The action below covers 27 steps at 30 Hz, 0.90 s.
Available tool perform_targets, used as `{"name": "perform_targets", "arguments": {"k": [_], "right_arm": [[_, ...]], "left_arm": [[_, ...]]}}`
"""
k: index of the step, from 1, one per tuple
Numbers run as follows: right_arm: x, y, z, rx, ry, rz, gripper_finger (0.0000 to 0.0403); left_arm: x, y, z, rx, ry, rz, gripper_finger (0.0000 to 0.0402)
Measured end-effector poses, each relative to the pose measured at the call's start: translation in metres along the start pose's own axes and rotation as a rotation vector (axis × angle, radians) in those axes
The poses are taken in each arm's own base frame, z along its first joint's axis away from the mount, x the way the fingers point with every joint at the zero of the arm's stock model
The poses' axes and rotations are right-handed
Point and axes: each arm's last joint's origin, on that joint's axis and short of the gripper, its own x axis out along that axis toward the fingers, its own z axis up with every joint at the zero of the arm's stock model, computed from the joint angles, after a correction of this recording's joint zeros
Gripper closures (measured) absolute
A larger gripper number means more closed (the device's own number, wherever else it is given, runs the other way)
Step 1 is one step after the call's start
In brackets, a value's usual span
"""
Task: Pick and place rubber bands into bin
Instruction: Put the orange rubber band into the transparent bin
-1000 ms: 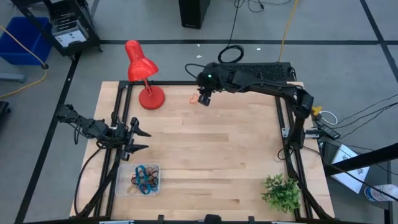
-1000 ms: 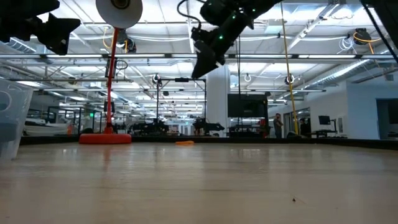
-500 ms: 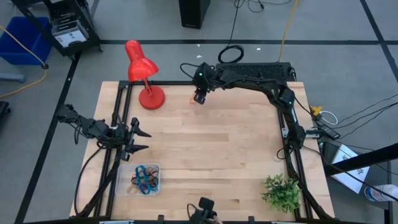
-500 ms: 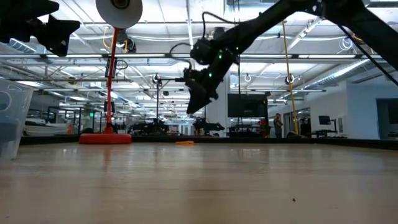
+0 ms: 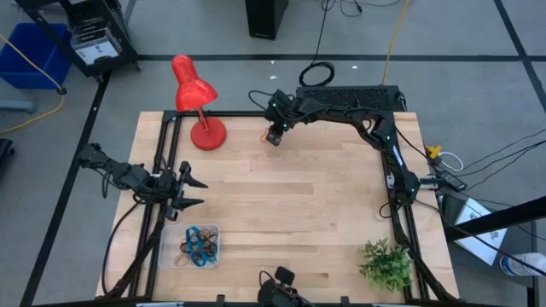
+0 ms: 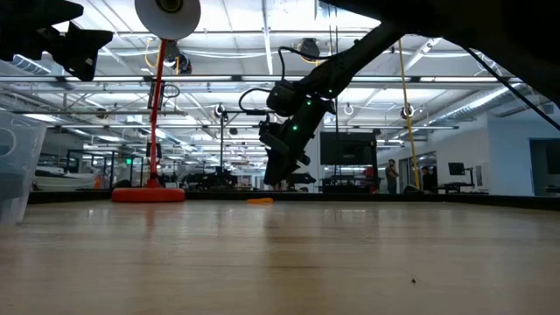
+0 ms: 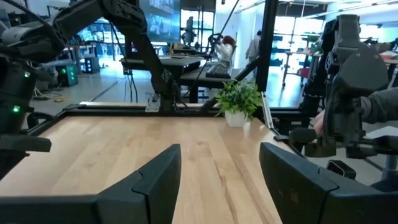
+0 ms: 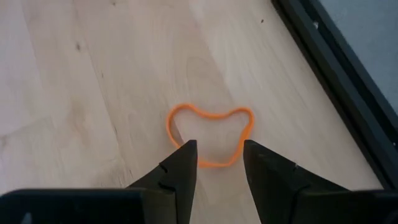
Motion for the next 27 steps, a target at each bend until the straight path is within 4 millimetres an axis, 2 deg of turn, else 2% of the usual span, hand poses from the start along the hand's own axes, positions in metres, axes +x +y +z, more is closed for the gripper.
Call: {"name": "perform_targets", "arguments": {"k": [12,18,27], "right_arm": [[-0.0041,-0.0024,0.0043,0.035,-0.011,-0.003,0.0278],[-0.0054,-0.0086,0.0025,0.113,0.0,0.041,0.0278],[-0.0051,-0.0069,0.003,0.096,-0.003,0.043,0.0278]], "left_arm": [[0.0,0.0,0.0,0.001,0.0,0.0,0.0176],[0.0,0.0,0.0001,-0.002,-0.001,-0.001,0.0176],[0.0,0.0,0.0001,-0.004,-0.001,0.0,0.0176]]}}
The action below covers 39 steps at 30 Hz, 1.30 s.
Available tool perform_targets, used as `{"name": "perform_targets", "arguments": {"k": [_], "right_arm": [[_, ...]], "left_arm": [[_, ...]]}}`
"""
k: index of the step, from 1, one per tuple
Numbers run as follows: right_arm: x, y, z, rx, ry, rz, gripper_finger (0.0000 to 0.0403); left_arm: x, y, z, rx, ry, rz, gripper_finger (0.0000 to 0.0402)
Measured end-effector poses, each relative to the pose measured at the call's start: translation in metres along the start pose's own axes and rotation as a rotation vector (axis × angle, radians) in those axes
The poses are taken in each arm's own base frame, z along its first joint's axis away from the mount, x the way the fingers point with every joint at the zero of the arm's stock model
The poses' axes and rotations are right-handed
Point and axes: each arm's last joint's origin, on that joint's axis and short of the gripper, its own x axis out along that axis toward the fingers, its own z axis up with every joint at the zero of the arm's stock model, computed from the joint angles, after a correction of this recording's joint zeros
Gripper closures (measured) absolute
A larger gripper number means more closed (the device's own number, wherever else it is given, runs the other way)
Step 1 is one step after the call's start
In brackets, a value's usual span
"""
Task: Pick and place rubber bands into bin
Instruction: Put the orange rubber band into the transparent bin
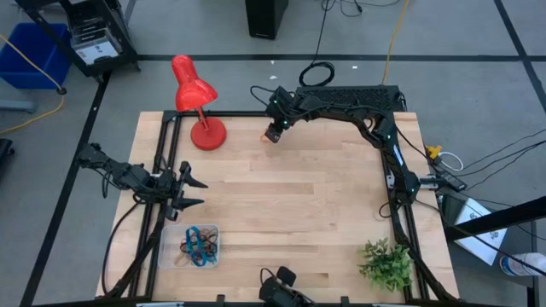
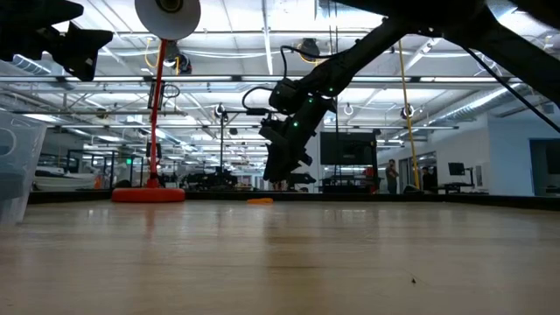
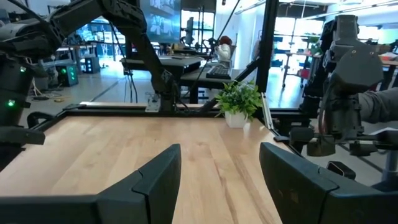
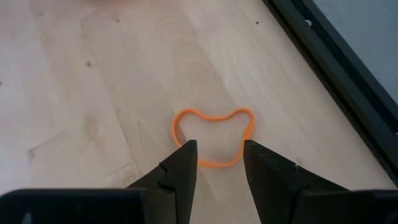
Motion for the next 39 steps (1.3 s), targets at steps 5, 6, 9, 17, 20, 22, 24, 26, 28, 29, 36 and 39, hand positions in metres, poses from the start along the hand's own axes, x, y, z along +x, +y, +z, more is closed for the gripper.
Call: {"name": "perform_targets", "arguments": {"k": [5,6,9,17,20,22,24,26,28,29,36,39], "right_arm": [[0.0,0.002,0.0,-0.002,0.004,0.002,0.0278],[0.0,0.002,0.0,-0.002,0.004,0.002,0.0278],[0.001,0.003,-0.001,0.016,0.009,0.002,0.0278],[0.001,0.007,-0.001,0.204,0.015,0.005,0.0278],[0.002,0.009,-0.001,0.277,0.009,0.008,0.0278],[0.002,0.011,-0.001,0.29,0.006,0.005,0.0278],[0.003,0.012,-0.001,0.328,0.006,0.007,0.0278],[0.003,0.012,-0.001,0.37,0.007,0.008,0.0278],[0.003,0.012,-0.001,0.43,0.006,0.006,0.0278],[0.002,0.011,0.0,0.464,0.005,0.004,0.0278],[0.001,0.005,0.007,0.589,-0.068,0.018,0.0278],[0.001,0.003,0.007,0.604,-0.096,-0.043,0.0278]], "left_arm": [[0.0,0.0,0.001,0.038,-0.007,0.006,0.0176],[0.0,0.0,0.001,0.048,-0.009,0.007,0.0176],[0.0,0.0,0.001,0.056,-0.013,0.007,0.0176],[0.0,0.0,0.005,0.048,-0.051,0.006,0.0176],[0.0,0.0,0.008,0.032,-0.075,0.005,0.0176],[0.0,0.0,0.009,0.019,-0.09,0.005,0.0176],[0.0,0.0,0.009,0.018,-0.093,0.005,0.0176],[0.0,0.0,0.009,0.02,-0.093,0.004,0.0176],[0.0,0.0,0.009,0.015,-0.093,0.004,0.0176],[0.0,0.0,0.009,0.005,-0.093,0.004,0.0176],[0.0,0.0,0.009,0.002,-0.094,0.004,0.0176],[0.0,0.0,0.009,-0.008,-0.094,0.003,0.0176]]}}
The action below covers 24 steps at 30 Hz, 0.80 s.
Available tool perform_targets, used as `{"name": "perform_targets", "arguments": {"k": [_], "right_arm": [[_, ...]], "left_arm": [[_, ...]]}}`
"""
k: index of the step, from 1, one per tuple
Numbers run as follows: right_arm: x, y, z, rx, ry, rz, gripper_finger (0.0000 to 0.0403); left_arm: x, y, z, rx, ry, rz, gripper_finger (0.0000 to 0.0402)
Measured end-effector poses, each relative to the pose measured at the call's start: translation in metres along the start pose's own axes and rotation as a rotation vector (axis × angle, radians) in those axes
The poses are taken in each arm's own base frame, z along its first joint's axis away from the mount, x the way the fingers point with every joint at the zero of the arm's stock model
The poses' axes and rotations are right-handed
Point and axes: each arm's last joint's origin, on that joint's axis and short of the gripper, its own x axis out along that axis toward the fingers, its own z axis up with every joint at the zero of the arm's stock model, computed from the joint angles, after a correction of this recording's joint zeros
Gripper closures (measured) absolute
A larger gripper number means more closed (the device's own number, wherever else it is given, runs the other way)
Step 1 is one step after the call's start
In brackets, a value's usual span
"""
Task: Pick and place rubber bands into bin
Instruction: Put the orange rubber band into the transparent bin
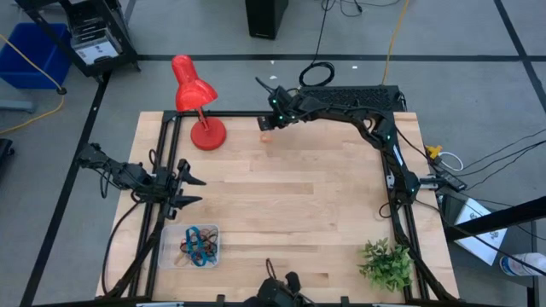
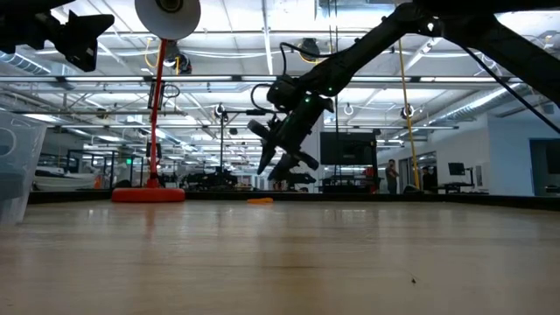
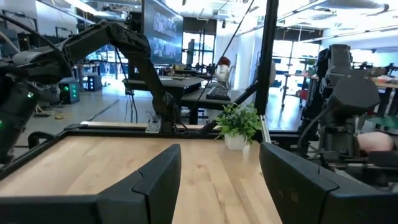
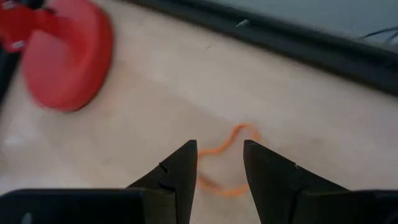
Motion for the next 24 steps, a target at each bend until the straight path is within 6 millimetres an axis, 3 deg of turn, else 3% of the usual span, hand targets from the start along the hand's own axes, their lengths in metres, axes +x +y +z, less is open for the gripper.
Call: {"name": "perform_targets", "arguments": {"k": [8,24], "right_arm": [[0.003,-0.007,0.003,-0.058,-0.076,-0.064,0.0278],[0.02,-0.025,-0.019,-0.068,-0.065,-0.065,0.0277]], "left_arm": [[0.0,0.0,-0.005,-0.104,0.051,0.004,0.0176],[-0.001,0.001,-0.011,-0.12,0.114,0.012,0.0176]]}}
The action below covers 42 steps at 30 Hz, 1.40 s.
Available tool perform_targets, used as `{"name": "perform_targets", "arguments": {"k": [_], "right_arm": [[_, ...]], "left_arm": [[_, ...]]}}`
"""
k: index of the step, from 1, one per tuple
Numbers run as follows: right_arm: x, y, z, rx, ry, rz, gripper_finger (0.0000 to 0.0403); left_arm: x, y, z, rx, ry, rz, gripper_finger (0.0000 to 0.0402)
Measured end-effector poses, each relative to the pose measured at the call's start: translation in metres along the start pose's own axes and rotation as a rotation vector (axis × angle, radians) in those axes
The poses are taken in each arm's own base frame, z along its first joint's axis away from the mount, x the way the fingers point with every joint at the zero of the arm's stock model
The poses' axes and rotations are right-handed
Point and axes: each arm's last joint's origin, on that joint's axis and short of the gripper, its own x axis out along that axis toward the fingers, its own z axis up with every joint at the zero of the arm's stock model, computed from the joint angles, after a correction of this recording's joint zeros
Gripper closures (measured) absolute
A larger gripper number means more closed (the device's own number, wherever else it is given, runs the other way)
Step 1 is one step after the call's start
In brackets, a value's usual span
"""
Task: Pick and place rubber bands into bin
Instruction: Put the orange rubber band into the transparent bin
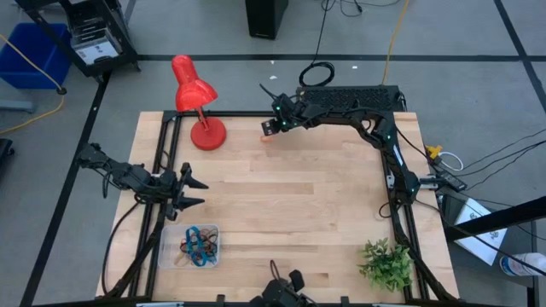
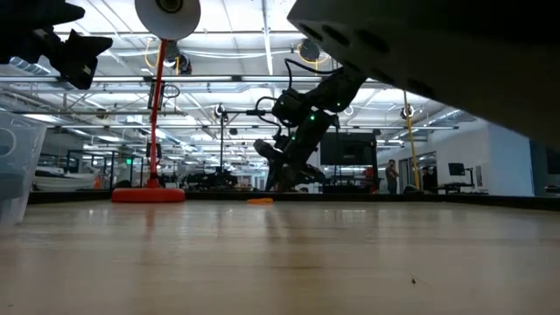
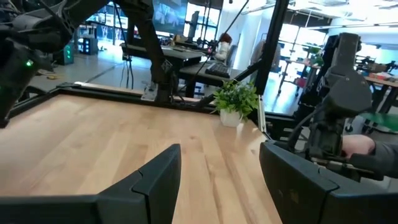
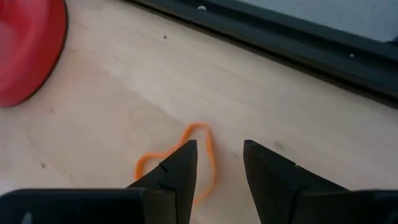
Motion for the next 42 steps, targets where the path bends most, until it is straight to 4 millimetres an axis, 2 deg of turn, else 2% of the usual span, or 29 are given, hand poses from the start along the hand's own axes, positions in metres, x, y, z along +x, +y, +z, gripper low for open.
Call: {"name": "perform_targets", "arguments": {"k": [10,15,22,42], "right_arm": [[0.0,0.0,0.0,-0.009,-0.001,0.005,0.0277],[0.0,-0.003,0.005,0.063,-0.013,0.024,0.0278],[0.002,-0.005,0.007,0.035,-0.032,0.041,0.0286],[0.001,0.012,0.017,0.046,-0.171,0.158,0.0283]], "left_arm": [[0.0,0.0,-0.001,-0.072,0.008,0.001,0.0176],[0.0,0.0,-0.001,-0.073,0.009,0.001,0.0176],[0.0,0.0,-0.001,-0.072,0.008,0.001,0.0176],[0.0,0.0,-0.002,-0.068,0.016,0.002,0.0176]]}}
